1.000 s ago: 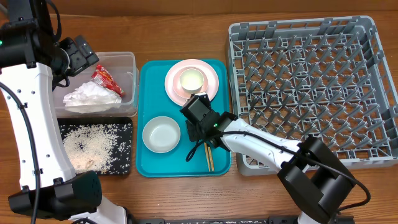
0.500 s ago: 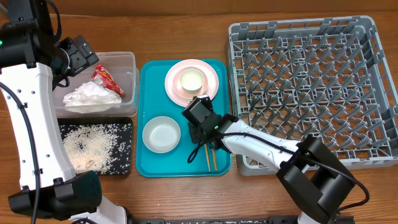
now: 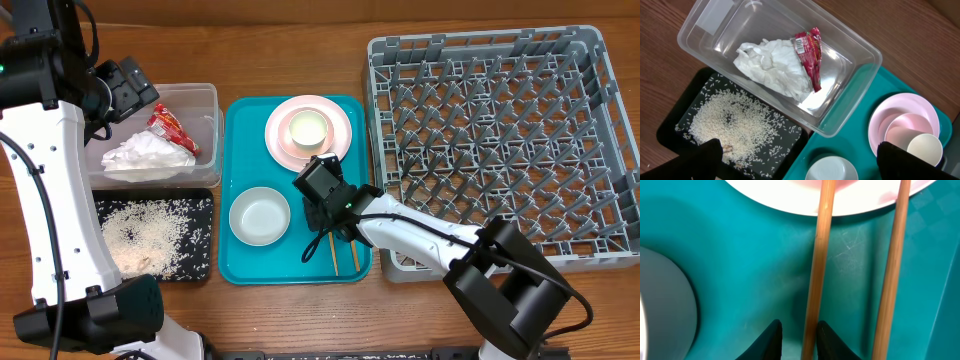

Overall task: Sort waste into correct bins and load items into the dishwasher
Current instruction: 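Lower the right gripper onto one wooden chopstick and grasp it, then carry the chopstick right and drop it into the grey dish rack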

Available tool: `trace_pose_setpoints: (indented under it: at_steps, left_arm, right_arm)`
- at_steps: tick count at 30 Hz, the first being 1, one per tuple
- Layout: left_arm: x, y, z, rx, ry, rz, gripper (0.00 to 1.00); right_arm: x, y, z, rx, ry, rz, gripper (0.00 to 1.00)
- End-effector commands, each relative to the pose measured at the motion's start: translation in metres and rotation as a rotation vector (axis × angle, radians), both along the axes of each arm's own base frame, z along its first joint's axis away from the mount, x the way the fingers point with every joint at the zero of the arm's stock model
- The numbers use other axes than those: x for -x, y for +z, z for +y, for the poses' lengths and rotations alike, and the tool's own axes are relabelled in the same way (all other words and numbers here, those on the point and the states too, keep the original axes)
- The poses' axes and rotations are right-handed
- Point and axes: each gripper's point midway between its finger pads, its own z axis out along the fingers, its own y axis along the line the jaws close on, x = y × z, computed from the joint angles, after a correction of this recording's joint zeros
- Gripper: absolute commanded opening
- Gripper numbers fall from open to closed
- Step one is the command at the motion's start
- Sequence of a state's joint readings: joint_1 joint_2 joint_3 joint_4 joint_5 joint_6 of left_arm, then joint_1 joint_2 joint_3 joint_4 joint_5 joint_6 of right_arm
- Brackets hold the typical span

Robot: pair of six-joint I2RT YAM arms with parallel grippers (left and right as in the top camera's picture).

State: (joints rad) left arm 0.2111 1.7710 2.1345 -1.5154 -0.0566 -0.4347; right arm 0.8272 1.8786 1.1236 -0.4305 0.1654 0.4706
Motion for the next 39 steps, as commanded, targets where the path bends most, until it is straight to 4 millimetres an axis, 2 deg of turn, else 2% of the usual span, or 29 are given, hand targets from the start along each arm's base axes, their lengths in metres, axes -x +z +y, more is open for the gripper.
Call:
trace_pose_setpoints:
  at_steps: [1,5,7,10,13,14,18,19,20,23,27,33,35,39]
  left_arm:
    - [0.001,0.006,-0.001,-0.003,-0.009,-0.017,1.00]
    - [0.001,0.006,-0.001,-0.003,-0.009,-0.017,1.00]
    - [0.001,0.006,-0.001,-0.003,-0.009,-0.017,1.00]
    - [0.001,0.006,-0.001,-0.003,-0.010,-0.017,1.00]
    - [0.001,0.006,-0.001,-0.003,-0.009,-0.017,1.00]
    - [0.001,0.006,-0.001,-0.003,-0.010,-0.017,1.00]
    - [0.001,0.006,-0.001,-0.003,-0.010,-0.017,1.00]
    - [0.001,0.006,-0.001,-0.003,-0.009,-0.017,1.00]
    - [0.001,0.006,-0.001,-0.003,-0.009,-0.017,1.00]
    - [0.001,0.006,-0.001,-0.003,-0.009,-0.017,1.00]
    - [0.001,0.006,-0.001,-0.003,-0.010,-0.017,1.00]
    - [0.001,0.006,-0.001,-0.003,-0.009,-0.017,1.00]
    - [0.001,0.006,-0.001,-0.003,-0.009,-0.017,1.00]
    - [0.001,0.006,-0.001,-0.003,-0.009,-0.017,1.00]
  right_arm:
    - [0.001,-0.009,-0.001,0.012,-0.006,0.008,0.23]
    - [0.000,-0.001,0.007,-0.016,0.006,0.013,0.21]
    - [-0.001,0.007,0.011,-0.032,0.012,0.015,0.15]
    - [-0.003,0.025,0.015,-0.045,0.014,0.010,0.07]
    - [-0.003,0.047,0.015,-0.051,0.014,0.004,0.04]
    - [-0.004,0.067,0.015,-0.063,0.014,-0.007,0.04]
    - [-0.004,0.120,0.014,-0.110,0.016,-0.058,0.04]
    - [-0.003,0.143,0.012,-0.122,0.040,-0.100,0.04]
    - [-0.003,0.156,0.008,-0.119,0.053,-0.131,0.04]
    - [-0.009,0.183,-0.016,-0.068,0.045,-0.228,0.04]
    - [-0.025,0.199,-0.062,0.054,0.009,-0.301,0.04]
    - [-0.059,0.192,-0.123,0.194,-0.008,-0.302,0.04]
    - [-0.071,0.189,-0.145,0.209,-0.064,-0.292,0.04]
    - [-0.090,0.178,-0.177,0.199,-0.148,-0.263,0.04]
